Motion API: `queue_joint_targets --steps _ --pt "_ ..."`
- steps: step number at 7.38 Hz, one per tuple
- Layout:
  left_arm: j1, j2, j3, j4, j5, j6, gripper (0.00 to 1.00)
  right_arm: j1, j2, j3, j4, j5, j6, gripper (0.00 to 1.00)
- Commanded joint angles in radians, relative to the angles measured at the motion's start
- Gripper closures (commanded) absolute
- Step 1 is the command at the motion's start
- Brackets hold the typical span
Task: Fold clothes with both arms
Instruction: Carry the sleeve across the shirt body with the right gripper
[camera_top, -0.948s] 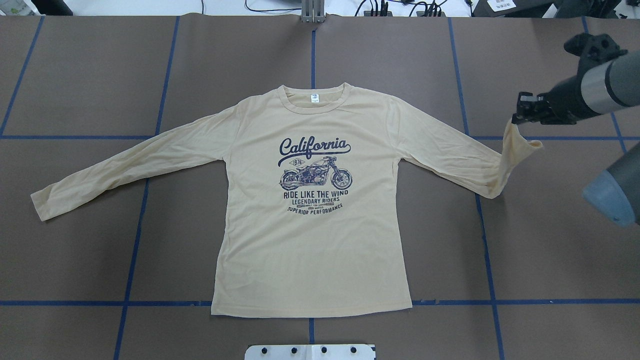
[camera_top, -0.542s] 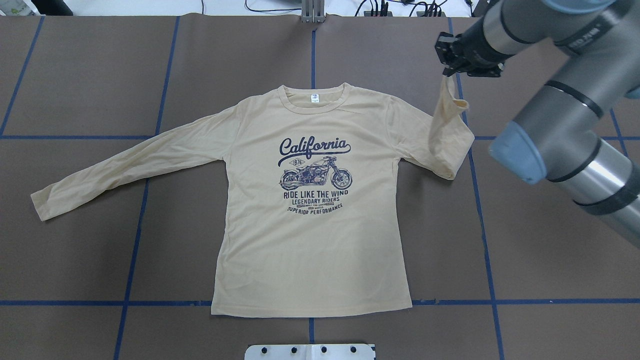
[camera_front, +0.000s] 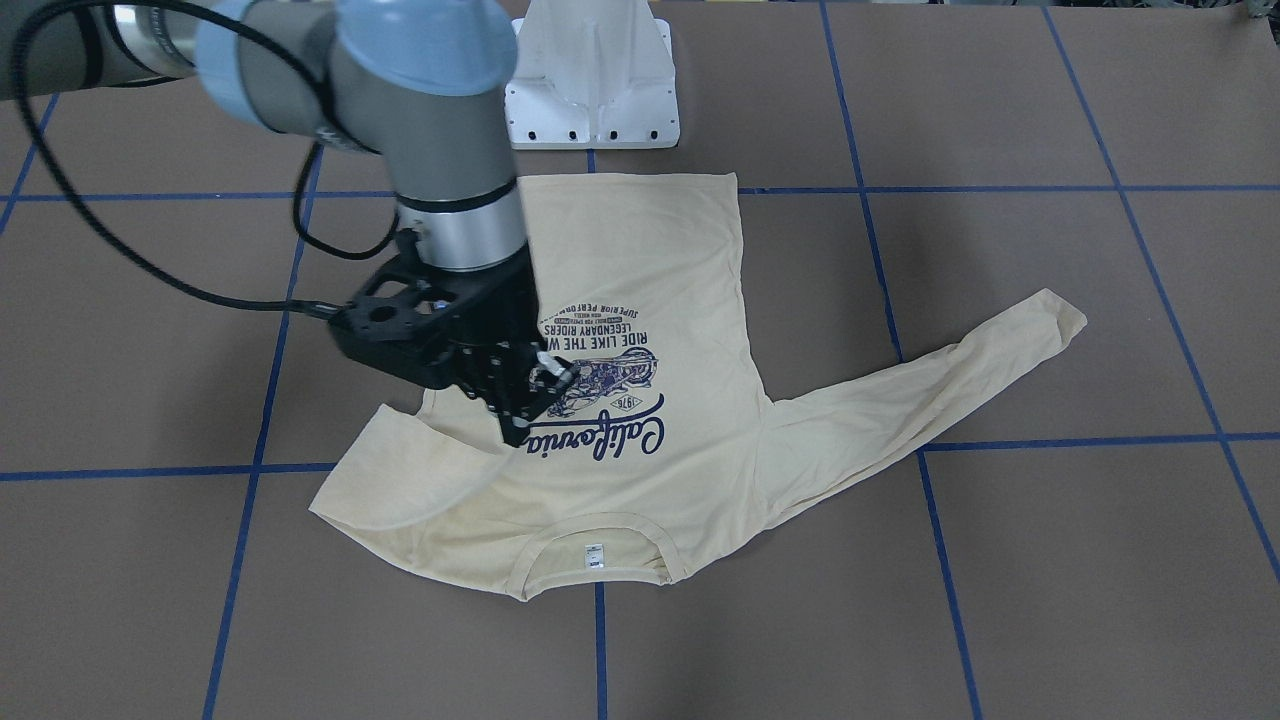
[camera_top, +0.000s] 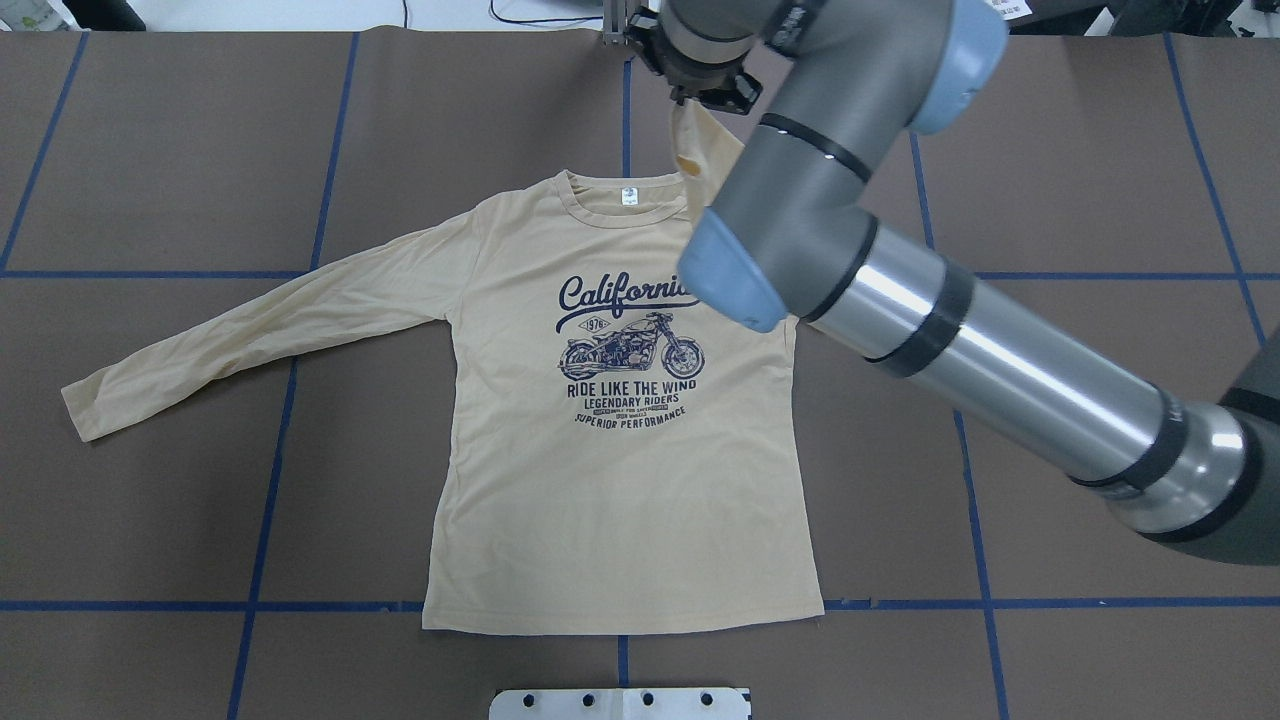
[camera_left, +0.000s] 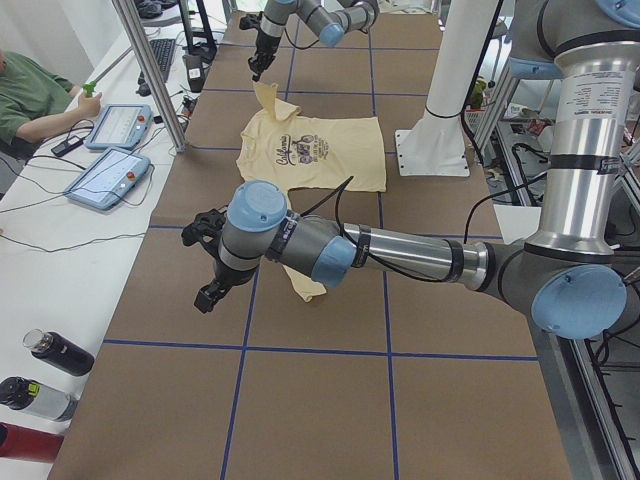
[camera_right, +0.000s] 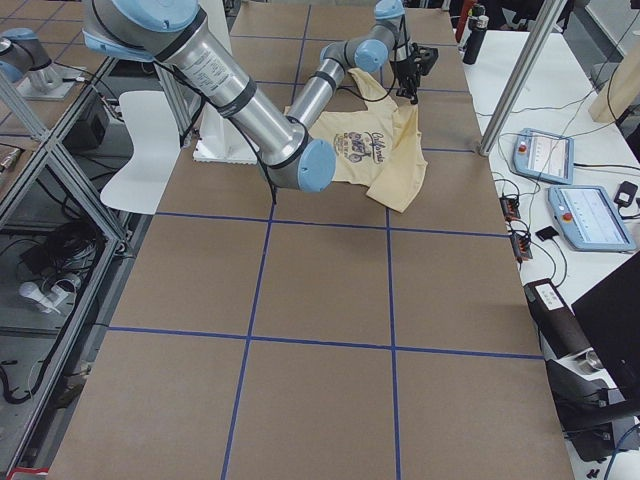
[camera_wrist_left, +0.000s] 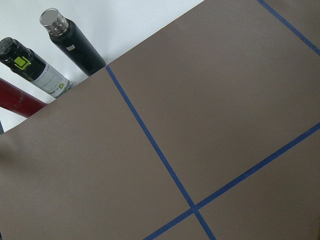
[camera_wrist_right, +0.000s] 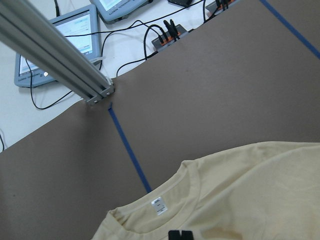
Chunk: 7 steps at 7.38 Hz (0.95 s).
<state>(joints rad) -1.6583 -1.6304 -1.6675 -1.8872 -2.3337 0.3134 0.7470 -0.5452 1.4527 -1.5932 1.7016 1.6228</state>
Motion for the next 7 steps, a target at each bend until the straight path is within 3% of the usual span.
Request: queue_joint_targets --steps 1,3,4,5,6,7 --pt "0.000 0.000 0.003 0.000 -0.001 -0.001 0.00 -0.089 0.204 -0.223 0.004 -0.060 0.066 1.00" --pt "0.000 0.000 0.009 -0.001 -0.001 -0.001 0.00 -0.168 0.304 -0.381 0.021 -0.149 0.098 1.00" --pt "0.000 0.001 0.009 -0.001 -0.001 -0.001 0.00 -0.184 0.353 -0.473 0.083 -0.157 0.120 0.91" --pt "0.000 0.000 0.009 -0.001 -0.001 -0.001 0.00 -0.189 0.375 -0.535 0.144 -0.169 0.133 0.14" --pt "0.000 0.001 0.009 -0.001 -0.001 -0.001 0.00 -0.189 0.414 -0.578 0.154 -0.181 0.149 0.04" --pt "0.000 0.000 0.008 -0.004 -0.003 0.001 0.00 -0.187 0.445 -0.592 0.154 -0.181 0.166 0.03"
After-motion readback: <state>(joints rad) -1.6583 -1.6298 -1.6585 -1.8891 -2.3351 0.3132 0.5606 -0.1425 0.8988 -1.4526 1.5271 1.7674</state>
